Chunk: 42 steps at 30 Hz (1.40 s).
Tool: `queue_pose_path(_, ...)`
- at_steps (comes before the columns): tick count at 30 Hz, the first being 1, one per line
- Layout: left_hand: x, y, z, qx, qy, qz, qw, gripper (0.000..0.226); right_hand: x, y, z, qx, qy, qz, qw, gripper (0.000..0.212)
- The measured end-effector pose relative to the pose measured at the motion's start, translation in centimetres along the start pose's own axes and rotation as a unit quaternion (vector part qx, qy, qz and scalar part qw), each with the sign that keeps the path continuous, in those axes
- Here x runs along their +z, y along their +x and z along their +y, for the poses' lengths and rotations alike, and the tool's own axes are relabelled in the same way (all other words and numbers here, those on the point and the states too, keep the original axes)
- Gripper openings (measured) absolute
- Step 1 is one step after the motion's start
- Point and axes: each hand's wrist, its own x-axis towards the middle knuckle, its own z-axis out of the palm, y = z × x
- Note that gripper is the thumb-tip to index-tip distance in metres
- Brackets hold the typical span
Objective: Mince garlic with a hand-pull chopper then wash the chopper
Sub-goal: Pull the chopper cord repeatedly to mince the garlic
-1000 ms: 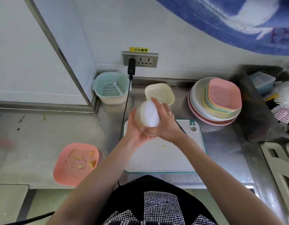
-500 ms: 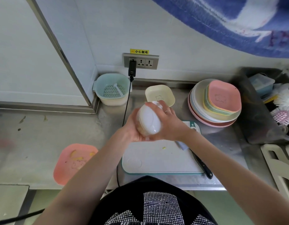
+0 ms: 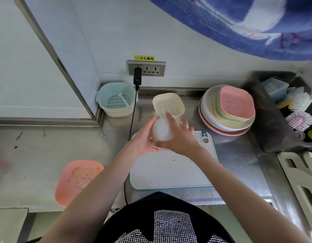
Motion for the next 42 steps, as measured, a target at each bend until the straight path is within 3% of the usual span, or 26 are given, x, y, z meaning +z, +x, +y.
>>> queue_pose_path(3, -0.3, -0.5, -0.4, 0.017, 0.104, 0.027, 0.994, 0.041, -0.5, 0.3, 1.5, 0.020, 0.137, -0.062, 0.988, 0.079)
queue_pose_path(6, -1.3, -0.6, -0.6, -0.027, 0.056, 0.024, 0.998, 0.043, -1.3, -0.1, 3.0, 0.098, 0.345, -0.064, 0.931, 0.036)
queue_pose_path(9, -0.8, -0.3, -0.3, 0.002, 0.065, 0.024, 0.998, 0.034, -0.3, -0.6, 3.1, 0.166, 0.522, -0.124, 0.827, 0.031)
queue_pose_path(11, -0.1, 0.2, 0.0, 0.096, 0.170, 0.092, 0.976, 0.024, 1.4, -0.3, 2.9, 0.195, 0.565, -0.081, 0.798, 0.034)
queue_pose_path(13, -0.2, 0.6, 0.5, 0.202, 0.318, 0.121, 0.918, 0.027, 2.9, -0.2, 2.3, 0.232, 0.545, -0.010, 0.805, 0.028)
queue_pose_path(15, -0.7, 0.8, 0.5, 0.183, 0.408, 0.028, 0.894, 0.045, 4.4, -0.5, 1.4, 0.251, 0.532, 0.034, 0.808, 0.022)
queue_pose_path(16, -0.7, 0.7, 0.4, 0.154, 0.494, -0.008, 0.855, 0.067, 5.1, -0.7, 1.0, 0.254, 0.543, 0.041, 0.799, 0.021)
queue_pose_path(18, -0.9, 0.8, -0.2, 0.127, 0.701, -0.013, 0.701, 0.115, 6.2, -0.8, 0.5, 0.233, 0.585, 0.021, 0.777, 0.021)
queue_pose_path(19, -1.0, 0.8, -0.6, 0.129, 0.756, -0.001, 0.642, 0.127, 6.7, -0.9, 0.5, 0.213, 0.589, -0.005, 0.780, 0.024)
queue_pose_path(20, -1.2, 0.9, -1.1, 0.132, 0.787, 0.006, 0.603, 0.130, 7.1, -0.9, 0.6, 0.196, 0.567, -0.030, 0.800, 0.028)
queue_pose_path(22, -1.4, 1.3, -2.0, 0.151, 0.824, 0.020, 0.545, 0.125, 7.6, -0.7, 1.6, 0.151, 0.434, -0.034, 0.888, 0.041)
queue_pose_path(24, -1.3, 1.3, -2.3, 0.153, 0.849, 0.032, 0.504, 0.123, 7.5, -0.5, 3.4, 0.051, 0.242, 0.050, 0.968, 0.048)
queue_pose_path(25, -1.1, 1.3, -2.2, 0.143, 0.858, 0.029, 0.493, 0.123, 7.2, -0.6, 4.3, -0.013, 0.142, 0.094, 0.985, 0.047)
queue_pose_path(27, -0.8, 1.6, -1.8, 0.117, 0.854, 0.019, 0.506, 0.124, 6.0, -0.4, 5.7, -0.130, -0.040, 0.139, 0.981, 0.041)
queue_pose_path(29, -0.6, 1.8, -1.9, 0.118, 0.839, 0.028, 0.531, 0.122, 5.1, 0.0, 6.8, -0.216, -0.124, 0.166, 0.954, 0.038)
queue_pose_path(33, -0.5, 2.2, -2.9, 0.167, 0.825, 0.066, 0.535, 0.103, 4.9, 0.6, 7.2, -0.288, -0.196, 0.106, 0.931, 0.040)
queue_pose_path(36, -0.7, 2.2, -2.8, 0.174, 0.825, 0.058, 0.534, 0.103, 4.8, 1.5, 6.5, -0.346, -0.196, 0.116, 0.910, 0.037)
queue_pose_path(39, -0.8, 2.2, -2.6, 0.173, 0.828, 0.062, 0.530, 0.105, 4.2, 1.8, 6.8, -0.409, -0.233, 0.130, 0.873, 0.020)
queue_pose_path(42, -0.6, 2.1, -2.5, 0.155, 0.820, 0.062, 0.547, 0.107, 3.0, 0.6, 9.2, -0.377, -0.290, 0.106, 0.873, 0.037)
